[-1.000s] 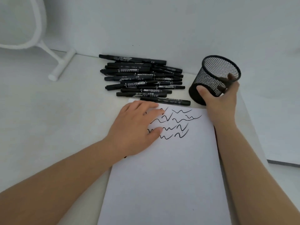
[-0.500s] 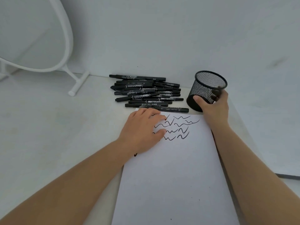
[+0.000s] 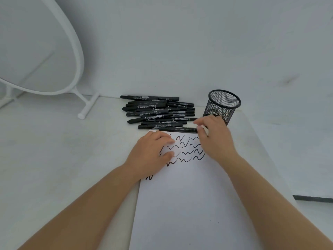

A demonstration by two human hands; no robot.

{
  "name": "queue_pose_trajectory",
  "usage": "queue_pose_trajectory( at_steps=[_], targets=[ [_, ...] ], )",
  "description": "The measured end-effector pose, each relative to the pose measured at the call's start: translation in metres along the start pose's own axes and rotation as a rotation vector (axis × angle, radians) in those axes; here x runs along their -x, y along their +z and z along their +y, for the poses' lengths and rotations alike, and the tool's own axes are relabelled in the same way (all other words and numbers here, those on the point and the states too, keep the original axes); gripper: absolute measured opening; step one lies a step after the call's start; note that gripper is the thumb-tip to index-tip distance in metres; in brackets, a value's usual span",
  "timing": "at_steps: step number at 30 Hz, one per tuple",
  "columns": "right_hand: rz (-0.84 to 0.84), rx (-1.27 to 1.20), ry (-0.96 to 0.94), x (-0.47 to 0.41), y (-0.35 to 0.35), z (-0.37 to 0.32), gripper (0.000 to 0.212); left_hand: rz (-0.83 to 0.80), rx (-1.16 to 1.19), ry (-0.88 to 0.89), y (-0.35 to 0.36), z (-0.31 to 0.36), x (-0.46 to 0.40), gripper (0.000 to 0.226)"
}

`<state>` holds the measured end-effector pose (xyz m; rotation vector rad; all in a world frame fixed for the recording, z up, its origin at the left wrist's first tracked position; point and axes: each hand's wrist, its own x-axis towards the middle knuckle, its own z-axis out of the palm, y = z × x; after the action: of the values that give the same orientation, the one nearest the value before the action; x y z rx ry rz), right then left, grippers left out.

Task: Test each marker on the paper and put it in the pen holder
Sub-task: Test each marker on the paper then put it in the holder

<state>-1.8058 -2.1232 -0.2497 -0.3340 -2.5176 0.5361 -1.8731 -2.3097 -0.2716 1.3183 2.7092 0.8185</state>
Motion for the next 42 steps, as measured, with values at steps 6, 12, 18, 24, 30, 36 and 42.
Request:
queue_pose_trajectory(
  at_steps=[6, 12, 18, 24, 30, 36, 42],
  targets=[
    [-0.078, 0.103, 0.133, 0.001, 0.032, -0.004, 0.027, 0.003, 0.011, 0.014, -0.002, -0.005, 0.016, 0.036],
    [-0.114, 0.189, 0.127, -0.005, 0.034, 0.006, 0.027, 0.004, 0.037, 0.025, -0.006, -0.005, 0.013, 0.033],
    [-0.132, 0.114, 0.118, -0.005, 0.036, 0.006, 0.018, 0.017, 0.047, 0.026, -0.003, -0.008, 0.012, 0.030],
    [0.007, -0.052, 0.006, 0.010, 0.012, -0.012, 0.016, 0.251, 0.283, -0.125, -0.010, -0.003, 0.012, 0.040],
    [0.056, -0.439, 0.224, 0.040, -0.026, -0.034, 0.021, 0.309, 0.090, 0.060, -0.021, 0.009, 0.015, 0.034],
    [0.107, -1.232, 0.677, 0.058, -0.043, -0.043, 0.023, 0.279, 0.075, 0.235, -0.020, 0.038, 0.028, 0.036],
    [-0.150, -1.284, 0.847, 0.059, -0.041, -0.048, 0.034, 0.159, -0.083, 0.260, -0.016, 0.060, 0.039, 0.048]
  ],
)
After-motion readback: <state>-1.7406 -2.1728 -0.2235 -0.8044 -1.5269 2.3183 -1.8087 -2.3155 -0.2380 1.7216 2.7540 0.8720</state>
